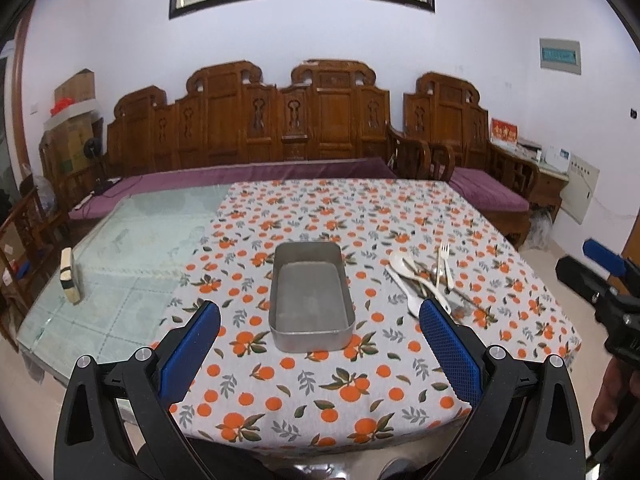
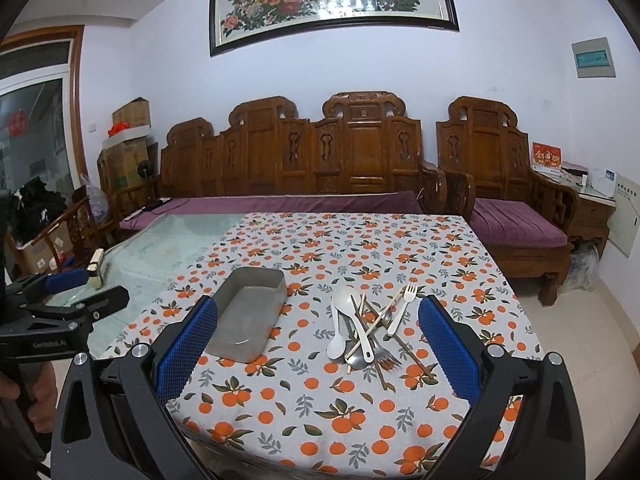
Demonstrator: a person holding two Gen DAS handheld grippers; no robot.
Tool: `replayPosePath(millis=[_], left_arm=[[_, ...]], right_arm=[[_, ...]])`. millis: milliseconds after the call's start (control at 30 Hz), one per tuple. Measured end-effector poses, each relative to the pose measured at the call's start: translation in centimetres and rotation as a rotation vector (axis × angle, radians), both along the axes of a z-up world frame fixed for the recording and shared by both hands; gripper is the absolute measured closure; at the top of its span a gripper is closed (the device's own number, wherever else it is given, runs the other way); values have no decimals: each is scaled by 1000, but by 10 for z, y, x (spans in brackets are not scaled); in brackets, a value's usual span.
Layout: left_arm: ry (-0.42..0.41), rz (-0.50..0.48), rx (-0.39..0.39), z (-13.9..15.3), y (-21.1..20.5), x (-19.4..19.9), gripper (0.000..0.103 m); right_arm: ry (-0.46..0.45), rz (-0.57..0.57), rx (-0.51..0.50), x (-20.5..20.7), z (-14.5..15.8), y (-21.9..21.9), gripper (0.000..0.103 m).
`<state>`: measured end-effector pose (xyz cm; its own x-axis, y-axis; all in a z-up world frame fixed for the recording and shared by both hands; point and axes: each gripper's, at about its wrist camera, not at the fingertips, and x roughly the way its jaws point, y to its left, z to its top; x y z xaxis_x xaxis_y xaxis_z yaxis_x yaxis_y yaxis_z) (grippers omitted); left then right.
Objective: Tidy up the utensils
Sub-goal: 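Move both tools toward the utensil pile beside the grey tray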
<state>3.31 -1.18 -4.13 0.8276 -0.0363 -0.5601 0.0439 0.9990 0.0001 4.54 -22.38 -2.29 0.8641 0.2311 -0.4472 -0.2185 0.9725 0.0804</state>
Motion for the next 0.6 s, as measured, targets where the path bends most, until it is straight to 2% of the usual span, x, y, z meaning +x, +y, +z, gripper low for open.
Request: replayPosePath(millis=[200, 300, 433, 600], left_arm=[[46, -35, 8, -14, -2, 17, 6], [80, -68, -4, -21, -3, 27, 6], [125, -75, 19, -34, -7, 40, 6], [202, -113, 30, -52, -13, 59, 6]], right_arm=[[30, 28, 15, 30, 1, -1, 3], [43, 41, -6, 48, 2, 1, 3], [65, 57, -32, 71, 0, 0, 3], [100, 55, -94, 101, -15, -11, 3]])
